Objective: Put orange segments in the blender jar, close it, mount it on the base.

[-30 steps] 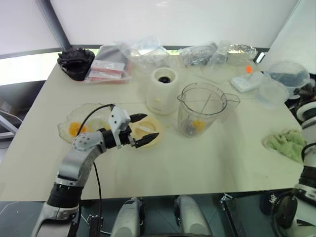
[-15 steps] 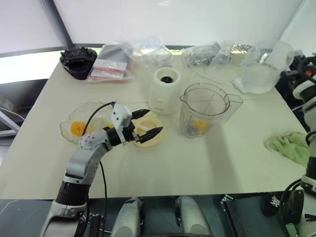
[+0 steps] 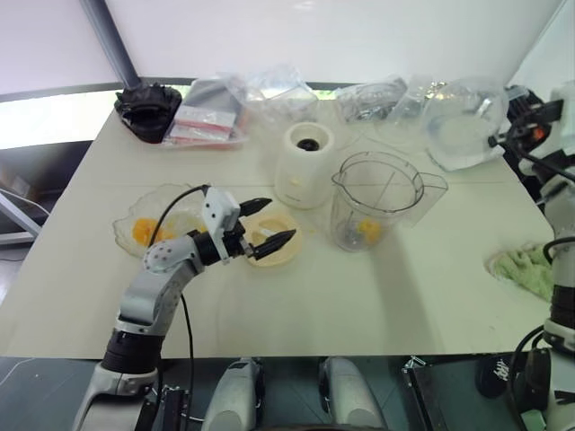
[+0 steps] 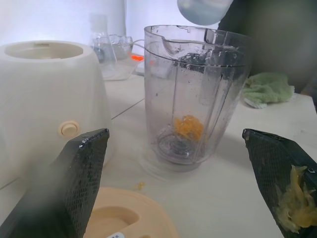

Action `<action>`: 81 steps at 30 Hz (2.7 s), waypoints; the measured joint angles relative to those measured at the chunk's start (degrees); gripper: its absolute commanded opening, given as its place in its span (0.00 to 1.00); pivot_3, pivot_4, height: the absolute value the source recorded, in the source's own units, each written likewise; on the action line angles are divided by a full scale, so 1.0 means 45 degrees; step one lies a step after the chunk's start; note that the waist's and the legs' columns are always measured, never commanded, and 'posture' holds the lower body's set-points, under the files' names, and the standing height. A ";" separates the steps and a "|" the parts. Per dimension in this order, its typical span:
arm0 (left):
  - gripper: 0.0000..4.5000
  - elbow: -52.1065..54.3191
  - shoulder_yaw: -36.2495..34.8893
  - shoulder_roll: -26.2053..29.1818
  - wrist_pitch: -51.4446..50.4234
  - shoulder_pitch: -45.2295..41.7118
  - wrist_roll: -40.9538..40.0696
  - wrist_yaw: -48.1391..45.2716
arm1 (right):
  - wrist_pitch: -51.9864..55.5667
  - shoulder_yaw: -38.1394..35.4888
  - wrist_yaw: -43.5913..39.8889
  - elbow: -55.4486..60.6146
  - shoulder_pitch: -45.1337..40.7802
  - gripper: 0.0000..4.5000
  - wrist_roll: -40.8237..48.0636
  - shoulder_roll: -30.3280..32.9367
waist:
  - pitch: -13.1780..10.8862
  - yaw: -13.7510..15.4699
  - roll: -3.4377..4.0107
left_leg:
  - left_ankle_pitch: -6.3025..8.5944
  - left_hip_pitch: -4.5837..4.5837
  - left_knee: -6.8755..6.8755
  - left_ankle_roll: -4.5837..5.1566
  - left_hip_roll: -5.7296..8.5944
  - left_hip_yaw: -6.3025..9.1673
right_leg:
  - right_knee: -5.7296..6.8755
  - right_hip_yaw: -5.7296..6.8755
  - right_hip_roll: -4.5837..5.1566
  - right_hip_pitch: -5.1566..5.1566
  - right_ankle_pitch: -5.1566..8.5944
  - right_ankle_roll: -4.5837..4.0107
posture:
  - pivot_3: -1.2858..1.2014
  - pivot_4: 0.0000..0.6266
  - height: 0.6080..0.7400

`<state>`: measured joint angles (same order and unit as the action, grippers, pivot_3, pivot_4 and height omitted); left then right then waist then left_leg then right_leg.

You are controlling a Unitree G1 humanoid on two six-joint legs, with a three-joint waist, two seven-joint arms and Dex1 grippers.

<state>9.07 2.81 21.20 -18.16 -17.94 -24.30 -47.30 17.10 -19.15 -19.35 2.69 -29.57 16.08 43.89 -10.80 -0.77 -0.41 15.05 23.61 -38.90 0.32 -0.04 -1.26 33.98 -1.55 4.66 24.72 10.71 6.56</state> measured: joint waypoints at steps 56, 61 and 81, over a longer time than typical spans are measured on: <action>1.00 0.0007 0.0141 0.0325 0.0020 -0.0003 0.0025 -0.0272 | -0.2651 0.0397 -0.1197 -0.0011 0.1112 0.02 -0.2671 0.0081 | -0.0003 -0.0002 -0.0007 | 0.0000 -0.0001 0.0001 0.0000 0.0003 0.0001 | 0.0002 0.0001 -0.0001 0.0001 0.0000 -0.0001 | 0.52 0.24 1.00; 1.00 0.0015 0.0162 0.0335 0.0038 -0.0001 0.0031 -0.0266 | -0.0872 -0.0247 -0.0574 -0.0010 0.0702 0.02 -0.1503 -0.0739 | -0.0004 -0.0009 -0.0007 | 0.0000 -0.0002 0.0001 0.0000 -0.0004 0.0002 | 0.0007 0.0002 -0.0001 0.0002 -0.0001 -0.0002 | 0.52 0.24 1.00; 1.00 0.0011 0.0200 0.0414 0.0043 -0.0011 0.0038 -0.0265 | 0.2173 -0.4481 0.3251 -0.3644 0.0525 0.02 0.1582 -0.2991 | -0.0002 -0.0060 0.0000 | 0.0000 -0.0002 0.0005 0.0000 0.0005 -0.0004 | 0.0005 -0.0001 0.0001 0.0001 -0.0001 -0.0001 | 0.52 0.24 1.00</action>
<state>9.12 3.71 23.07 -17.96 -17.99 -24.13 -48.49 26.88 -39.32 -4.72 -13.70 -27.21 23.20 30.43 -10.81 -1.04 -0.41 15.05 23.60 -38.88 0.32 -0.02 -1.28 34.01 -1.55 4.67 24.72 10.70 6.56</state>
